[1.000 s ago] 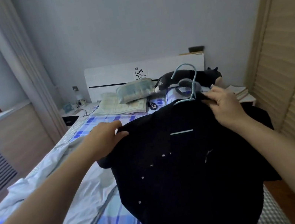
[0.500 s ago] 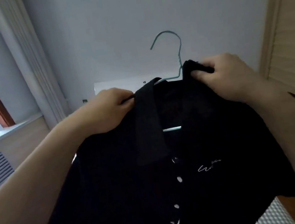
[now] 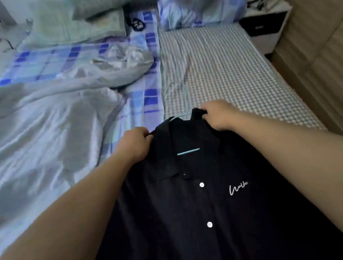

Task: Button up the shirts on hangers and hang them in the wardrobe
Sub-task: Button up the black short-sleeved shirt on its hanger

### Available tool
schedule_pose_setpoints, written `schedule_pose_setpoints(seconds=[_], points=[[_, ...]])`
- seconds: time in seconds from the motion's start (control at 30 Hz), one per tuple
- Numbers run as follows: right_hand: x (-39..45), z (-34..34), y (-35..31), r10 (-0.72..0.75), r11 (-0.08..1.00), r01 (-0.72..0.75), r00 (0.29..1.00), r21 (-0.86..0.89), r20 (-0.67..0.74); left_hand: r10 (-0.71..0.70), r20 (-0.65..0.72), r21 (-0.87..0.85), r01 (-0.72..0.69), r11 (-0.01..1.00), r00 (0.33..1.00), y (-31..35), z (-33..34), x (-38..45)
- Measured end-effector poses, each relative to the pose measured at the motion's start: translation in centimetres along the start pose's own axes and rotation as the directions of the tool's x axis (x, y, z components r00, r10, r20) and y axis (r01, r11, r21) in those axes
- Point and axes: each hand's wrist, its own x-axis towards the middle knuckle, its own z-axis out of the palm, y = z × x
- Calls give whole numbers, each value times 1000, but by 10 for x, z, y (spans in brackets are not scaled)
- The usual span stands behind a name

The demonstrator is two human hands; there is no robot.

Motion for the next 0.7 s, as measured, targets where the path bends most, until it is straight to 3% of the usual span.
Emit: schedule_pose_setpoints(seconds=[0.13,0.27,0.3,0.37,0.4,0.47,0.57,0.63,0.7], points=[[53,131,41,118,992,-115,992,52,-47,-17,-79,-55,12,998,997,-69,133,61],[22,189,39,148,975,-93,950,201,-275,-101,-203,-129,76,989,974,-87,181,72],[-1,193,36,161,963,-76,931,258,-327,-75,-287,-142,35,989,955,-85,183,64],[-42,204,32,246,933,-128,909,337,-336,89,-402,-190,-177,966,911,-79,182,37],[-58,207,32,296,917,-185,909,354,-292,215,-389,-195,-308,931,896,-77,180,21],[-72,210,29,405,873,-338,904,351,-138,448,-235,-133,-485,864,862,-75,179,-8],[-52,210,24,543,718,-496,838,488,53,638,-5,165,-629,760,770,-79,181,-8],[-29,211,19,547,674,-463,837,576,33,704,87,282,-695,662,705,-80,177,15],[-10,214,18,533,681,-419,846,600,-16,740,96,253,-736,628,665,-79,171,38]])
